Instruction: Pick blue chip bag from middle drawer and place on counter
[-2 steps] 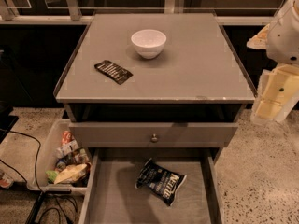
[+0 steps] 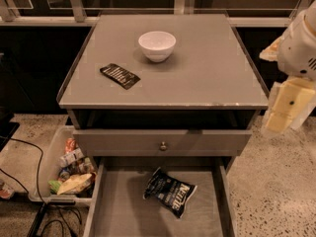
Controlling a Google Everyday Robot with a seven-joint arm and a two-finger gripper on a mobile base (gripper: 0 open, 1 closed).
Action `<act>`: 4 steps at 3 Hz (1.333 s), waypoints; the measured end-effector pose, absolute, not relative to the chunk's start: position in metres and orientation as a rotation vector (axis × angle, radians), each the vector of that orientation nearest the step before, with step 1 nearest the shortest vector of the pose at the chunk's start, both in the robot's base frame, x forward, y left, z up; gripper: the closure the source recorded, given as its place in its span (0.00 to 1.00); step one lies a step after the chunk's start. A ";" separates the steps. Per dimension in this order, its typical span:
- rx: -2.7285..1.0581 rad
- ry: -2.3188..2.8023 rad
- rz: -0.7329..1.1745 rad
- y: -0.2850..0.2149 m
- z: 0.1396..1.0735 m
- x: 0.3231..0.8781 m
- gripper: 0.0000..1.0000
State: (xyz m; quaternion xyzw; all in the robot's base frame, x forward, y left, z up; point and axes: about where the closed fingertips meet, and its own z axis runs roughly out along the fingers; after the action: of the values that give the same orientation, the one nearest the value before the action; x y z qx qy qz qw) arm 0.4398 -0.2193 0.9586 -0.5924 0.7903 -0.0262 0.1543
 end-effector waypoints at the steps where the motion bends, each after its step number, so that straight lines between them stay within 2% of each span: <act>1: -1.685 2.271 0.043 -0.216 0.908 0.433 0.00; 3: -1.639 2.150 0.171 -0.205 0.803 0.415 0.00; 4: -1.596 2.121 0.110 -0.207 0.803 0.429 0.00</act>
Offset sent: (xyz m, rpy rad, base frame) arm -0.0265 0.0149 -0.1788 0.2484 -0.0213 0.0903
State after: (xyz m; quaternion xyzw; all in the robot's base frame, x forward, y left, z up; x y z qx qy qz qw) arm 0.4289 -0.2074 0.8029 -0.5832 0.7750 0.0401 0.2400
